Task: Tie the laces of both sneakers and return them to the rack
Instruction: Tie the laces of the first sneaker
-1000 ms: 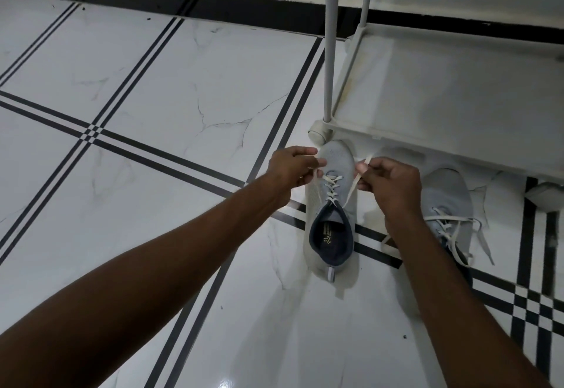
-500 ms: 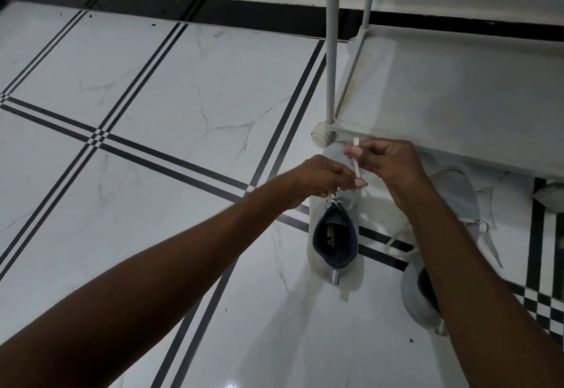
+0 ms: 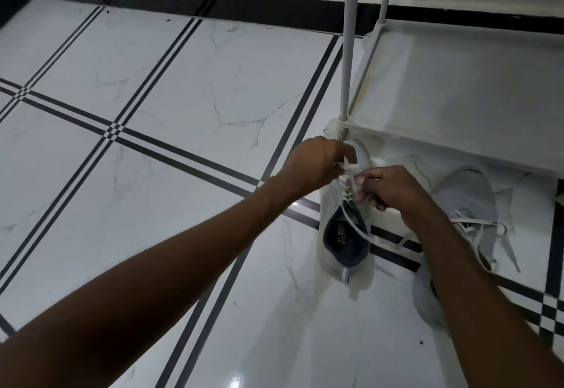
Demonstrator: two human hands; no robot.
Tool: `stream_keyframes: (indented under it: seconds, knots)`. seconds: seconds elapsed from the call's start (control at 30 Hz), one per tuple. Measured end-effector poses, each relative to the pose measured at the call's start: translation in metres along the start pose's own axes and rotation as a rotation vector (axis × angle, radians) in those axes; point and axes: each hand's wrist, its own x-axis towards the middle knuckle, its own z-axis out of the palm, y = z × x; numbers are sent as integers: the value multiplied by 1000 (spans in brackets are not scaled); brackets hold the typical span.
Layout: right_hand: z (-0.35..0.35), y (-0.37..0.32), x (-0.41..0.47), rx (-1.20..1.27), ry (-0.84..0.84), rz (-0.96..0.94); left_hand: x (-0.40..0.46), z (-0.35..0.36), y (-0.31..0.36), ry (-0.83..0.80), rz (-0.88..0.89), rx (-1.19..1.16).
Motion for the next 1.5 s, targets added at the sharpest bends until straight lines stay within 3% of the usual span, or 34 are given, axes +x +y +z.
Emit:
stream_keyframes:
  seconds: [0.1,0.2,0.27,0.33,0.43,0.53,0.6,0.67,0.73,0.83,0.93,1.03,1.1,1.2,1.33,1.5]
  knots:
    - [1,-1,5,57,87,-4,-4,16,9,195,85,151]
    - [3,1,3,247,-91,90,-5,19,18,305,-26,38]
    - [8,0,3,409,-115,185,-5,23,26,268,-186,-209]
    - [10,0,6,648,-37,287,-6,25,30,208,-282,-405]
    - [5,4,10,847,78,316,-14,22,20,106,-425,-592]
    - [-8,16,11,1034,120,317,-27,16,-6,13,-652,-925]
    - [-22,28,10,958,230,346,-37,17,-22,12,-860,-1023]
    - [-31,39,7,738,442,407,-49,23,-32,23,-1069,-1002]
    - [-29,48,3,571,562,436,-60,34,-34,-14,-1180,-978]
    - [-7,56,2,403,572,390,-61,47,-22,-155,-1046,-840]
    - [14,54,-8,-155,634,289,-49,51,-6,-102,-731,-350]
    - [29,38,-21,-511,679,101,-41,54,12,-97,-548,-327]
    - [35,38,-19,-470,511,-26,-40,56,18,-123,-593,-368]
    - [32,46,-16,-334,322,-61,-40,57,19,-104,-711,-404]
    - [27,49,-15,-263,358,-56,-39,60,17,-152,-787,-648]
    - [28,50,-15,-327,366,-100,-39,48,4,-313,-628,-670]
